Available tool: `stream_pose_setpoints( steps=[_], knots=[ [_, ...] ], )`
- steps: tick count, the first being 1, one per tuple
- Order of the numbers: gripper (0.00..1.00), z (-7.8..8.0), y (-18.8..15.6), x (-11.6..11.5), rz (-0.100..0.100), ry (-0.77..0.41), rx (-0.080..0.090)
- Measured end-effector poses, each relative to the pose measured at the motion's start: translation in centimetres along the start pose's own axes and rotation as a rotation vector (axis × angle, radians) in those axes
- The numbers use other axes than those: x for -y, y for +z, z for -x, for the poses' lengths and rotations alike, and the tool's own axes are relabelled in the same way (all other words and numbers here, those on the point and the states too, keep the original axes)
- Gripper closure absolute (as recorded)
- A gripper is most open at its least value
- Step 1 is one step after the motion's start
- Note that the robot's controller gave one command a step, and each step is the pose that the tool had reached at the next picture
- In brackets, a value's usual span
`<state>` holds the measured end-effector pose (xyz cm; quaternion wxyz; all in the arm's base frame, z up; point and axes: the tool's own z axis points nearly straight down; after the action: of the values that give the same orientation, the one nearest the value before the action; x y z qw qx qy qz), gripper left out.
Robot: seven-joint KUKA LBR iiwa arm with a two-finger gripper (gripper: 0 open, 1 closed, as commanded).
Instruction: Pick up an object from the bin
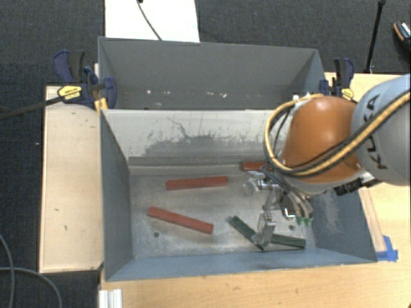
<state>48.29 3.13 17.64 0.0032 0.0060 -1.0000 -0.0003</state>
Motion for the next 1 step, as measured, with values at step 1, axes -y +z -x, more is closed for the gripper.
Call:
stream_pose_setpoints(
  steps=[1],
  knots=[
    [0.00,2.60,11.01,1.95,0.000,0.128,0.002]
  ],
)
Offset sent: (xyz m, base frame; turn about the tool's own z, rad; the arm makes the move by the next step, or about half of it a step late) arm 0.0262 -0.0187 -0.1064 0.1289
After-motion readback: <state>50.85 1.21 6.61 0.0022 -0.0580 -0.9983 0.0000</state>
